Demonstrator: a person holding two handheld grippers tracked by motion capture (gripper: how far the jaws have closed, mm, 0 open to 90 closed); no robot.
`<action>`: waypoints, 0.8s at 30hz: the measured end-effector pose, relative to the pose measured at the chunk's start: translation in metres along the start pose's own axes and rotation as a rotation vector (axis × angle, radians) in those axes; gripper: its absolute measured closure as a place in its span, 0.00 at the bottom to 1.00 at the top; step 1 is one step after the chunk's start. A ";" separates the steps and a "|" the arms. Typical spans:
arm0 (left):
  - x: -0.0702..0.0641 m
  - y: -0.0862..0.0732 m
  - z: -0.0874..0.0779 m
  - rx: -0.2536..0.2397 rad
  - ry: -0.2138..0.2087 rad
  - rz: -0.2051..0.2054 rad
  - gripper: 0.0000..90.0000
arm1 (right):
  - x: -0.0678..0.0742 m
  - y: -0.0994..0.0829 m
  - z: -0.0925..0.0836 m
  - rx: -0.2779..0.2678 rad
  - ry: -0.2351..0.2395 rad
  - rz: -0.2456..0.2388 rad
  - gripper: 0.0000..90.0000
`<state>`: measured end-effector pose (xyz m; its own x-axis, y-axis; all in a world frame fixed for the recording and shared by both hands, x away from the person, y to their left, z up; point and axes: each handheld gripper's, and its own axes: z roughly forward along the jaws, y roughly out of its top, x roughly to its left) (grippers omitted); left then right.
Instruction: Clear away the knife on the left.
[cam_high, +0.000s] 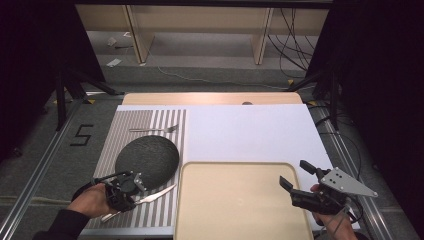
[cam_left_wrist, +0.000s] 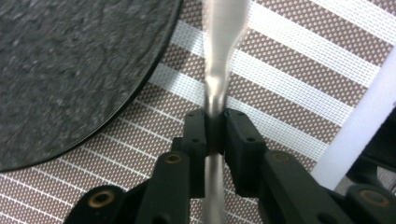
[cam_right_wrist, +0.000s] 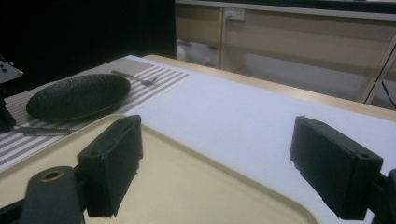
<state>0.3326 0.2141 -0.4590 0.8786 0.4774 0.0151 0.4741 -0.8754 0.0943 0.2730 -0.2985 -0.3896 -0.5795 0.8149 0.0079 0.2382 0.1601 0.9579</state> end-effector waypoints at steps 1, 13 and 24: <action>0.000 0.000 0.000 0.003 0.001 0.008 0.88 | -0.001 0.000 0.000 0.001 -0.002 0.000 0.20; 0.000 0.006 0.000 0.036 0.000 0.008 0.89 | -0.001 0.000 0.002 0.006 -0.008 -0.002 0.21; 0.002 0.003 -0.006 0.023 -0.054 -0.041 0.89 | 0.000 0.000 0.000 0.003 -0.005 0.002 0.21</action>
<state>0.3350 0.2129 -0.4531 0.8597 0.5090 -0.0422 0.5108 -0.8568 0.0709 0.2733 -0.2984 -0.3898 -0.5749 0.8182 0.0080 0.2414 0.1603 0.9571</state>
